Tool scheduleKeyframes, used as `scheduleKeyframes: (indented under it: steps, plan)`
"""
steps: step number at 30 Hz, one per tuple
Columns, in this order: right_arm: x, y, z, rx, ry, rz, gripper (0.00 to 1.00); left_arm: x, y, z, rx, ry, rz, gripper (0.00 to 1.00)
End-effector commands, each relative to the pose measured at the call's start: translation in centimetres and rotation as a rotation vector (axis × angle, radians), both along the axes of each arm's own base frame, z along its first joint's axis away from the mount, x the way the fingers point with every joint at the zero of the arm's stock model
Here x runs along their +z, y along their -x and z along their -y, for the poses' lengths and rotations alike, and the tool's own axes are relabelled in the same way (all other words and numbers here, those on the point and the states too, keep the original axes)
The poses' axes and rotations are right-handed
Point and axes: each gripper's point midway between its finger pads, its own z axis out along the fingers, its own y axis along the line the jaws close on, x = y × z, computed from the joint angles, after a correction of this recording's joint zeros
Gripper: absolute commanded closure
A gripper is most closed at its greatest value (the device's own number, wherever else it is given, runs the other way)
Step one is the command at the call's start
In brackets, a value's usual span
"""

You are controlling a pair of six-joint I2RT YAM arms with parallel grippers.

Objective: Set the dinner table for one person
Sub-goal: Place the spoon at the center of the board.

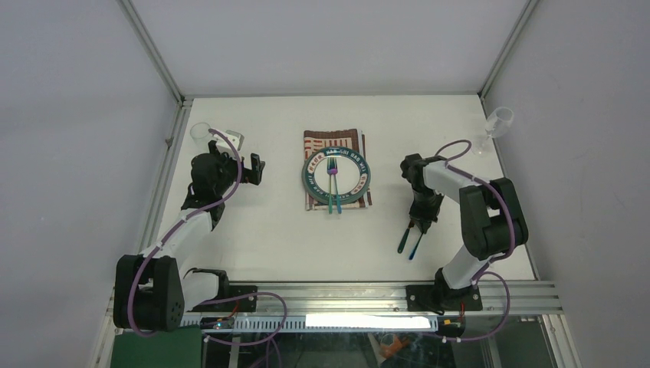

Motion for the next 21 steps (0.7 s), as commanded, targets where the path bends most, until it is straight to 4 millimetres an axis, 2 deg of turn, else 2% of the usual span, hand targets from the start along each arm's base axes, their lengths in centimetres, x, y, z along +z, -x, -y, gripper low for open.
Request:
scheduleKeyframes:
  steps: [1,3,6,10,14,18,21]
  plan:
    - [-1.3,-0.7,-1.5,-0.003,-0.089,-0.002,1.0,2.4,-0.2,0.2,-0.017,0.002,0.085,0.01]
    - [-1.2,-0.9,-1.7,-0.001,-0.104,0.01,1.0,2.4,-0.2,0.2,-0.016,0.0,0.085,0.01]
    - [-1.0,-1.2,-2.0,0.011,-0.129,0.02,0.87,2.4,-0.2,0.2,-0.018,0.0,0.084,0.01]
    - [-0.5,-1.4,-2.0,0.024,-0.134,0.039,0.85,2.3,-0.3,0.3,-0.019,0.001,0.081,0.01]
    - [0.1,-1.9,-1.9,0.032,-0.127,0.066,0.78,2.2,-0.3,0.3,-0.018,0.001,0.08,0.01]
    - [1.5,-2.4,-1.4,0.019,-0.096,0.104,0.77,2.2,-0.2,0.3,-0.021,0.002,0.078,0.01]
    - [3.6,-3.2,-0.9,0.007,-0.071,0.167,0.78,2.3,-0.2,0.3,-0.023,0.003,0.08,0.01]
